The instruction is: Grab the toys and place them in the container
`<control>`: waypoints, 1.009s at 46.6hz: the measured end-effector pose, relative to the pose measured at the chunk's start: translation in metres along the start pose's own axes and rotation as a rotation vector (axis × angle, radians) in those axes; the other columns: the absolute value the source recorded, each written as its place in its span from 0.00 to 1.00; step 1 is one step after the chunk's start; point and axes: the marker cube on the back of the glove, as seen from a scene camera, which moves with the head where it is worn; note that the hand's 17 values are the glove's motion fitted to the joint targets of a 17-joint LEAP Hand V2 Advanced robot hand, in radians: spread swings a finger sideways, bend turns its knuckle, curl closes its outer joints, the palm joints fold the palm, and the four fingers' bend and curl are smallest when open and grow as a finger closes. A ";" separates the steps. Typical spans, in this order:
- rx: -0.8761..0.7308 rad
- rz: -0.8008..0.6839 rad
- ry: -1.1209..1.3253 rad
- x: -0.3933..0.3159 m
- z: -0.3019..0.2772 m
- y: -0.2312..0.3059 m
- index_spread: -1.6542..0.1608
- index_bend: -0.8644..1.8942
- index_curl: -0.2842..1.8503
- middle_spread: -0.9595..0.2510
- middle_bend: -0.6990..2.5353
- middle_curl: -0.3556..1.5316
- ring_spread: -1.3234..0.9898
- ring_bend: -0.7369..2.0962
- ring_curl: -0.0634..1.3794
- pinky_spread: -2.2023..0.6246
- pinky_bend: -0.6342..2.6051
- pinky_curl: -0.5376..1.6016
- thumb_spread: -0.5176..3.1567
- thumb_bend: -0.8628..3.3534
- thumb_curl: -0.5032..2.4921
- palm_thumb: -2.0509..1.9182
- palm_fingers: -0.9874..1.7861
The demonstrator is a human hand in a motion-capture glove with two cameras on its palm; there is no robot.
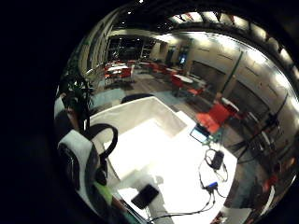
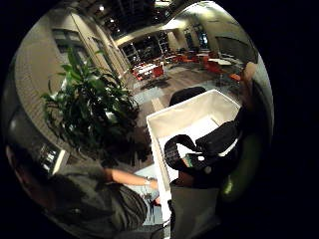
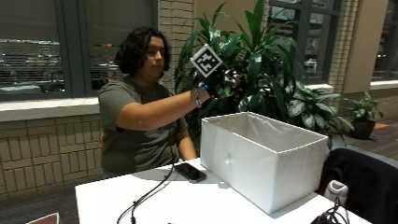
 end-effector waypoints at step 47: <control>-0.598 0.356 -0.018 0.023 -0.062 0.320 0.68 0.41 0.34 0.72 0.32 0.40 0.49 0.45 0.21 0.78 0.46 0.41 0.55 0.20 0.26 0.51 0.35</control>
